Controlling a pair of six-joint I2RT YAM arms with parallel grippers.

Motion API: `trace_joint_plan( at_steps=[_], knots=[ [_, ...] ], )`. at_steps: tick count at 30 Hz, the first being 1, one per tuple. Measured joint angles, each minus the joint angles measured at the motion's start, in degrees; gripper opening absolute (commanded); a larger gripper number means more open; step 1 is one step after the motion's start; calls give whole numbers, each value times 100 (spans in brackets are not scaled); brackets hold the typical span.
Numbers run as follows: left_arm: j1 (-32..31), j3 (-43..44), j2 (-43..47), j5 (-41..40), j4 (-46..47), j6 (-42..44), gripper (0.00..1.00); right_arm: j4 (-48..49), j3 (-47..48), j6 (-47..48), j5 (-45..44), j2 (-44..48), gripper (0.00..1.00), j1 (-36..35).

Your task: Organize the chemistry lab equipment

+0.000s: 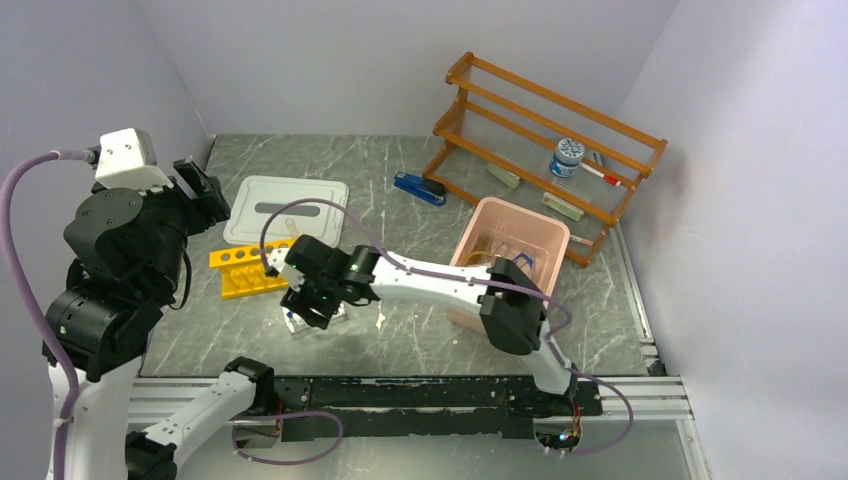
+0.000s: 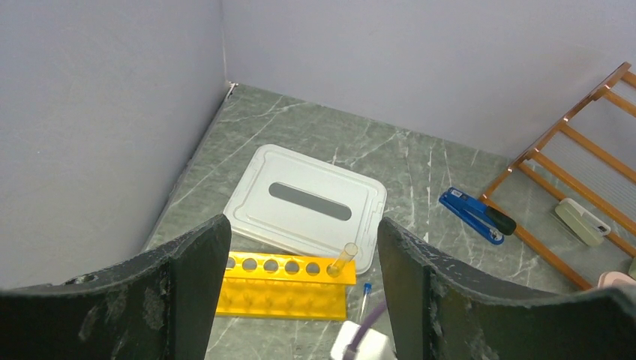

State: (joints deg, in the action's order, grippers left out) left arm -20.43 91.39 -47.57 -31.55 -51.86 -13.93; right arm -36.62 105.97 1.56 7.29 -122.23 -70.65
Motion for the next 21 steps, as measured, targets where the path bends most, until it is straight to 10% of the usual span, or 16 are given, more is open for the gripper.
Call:
trace_joint_plan(
  at_steps=[6, 21],
  knots=[
    [0, -116, 0, 68, -2, -26, 75, 1067, -1106, -243, 109, 608, 33, 52],
    [-2, -225, 0, 118, 13, -39, 75, 1891, -1266, -291, 42, 269, 21, 48]
  ],
)
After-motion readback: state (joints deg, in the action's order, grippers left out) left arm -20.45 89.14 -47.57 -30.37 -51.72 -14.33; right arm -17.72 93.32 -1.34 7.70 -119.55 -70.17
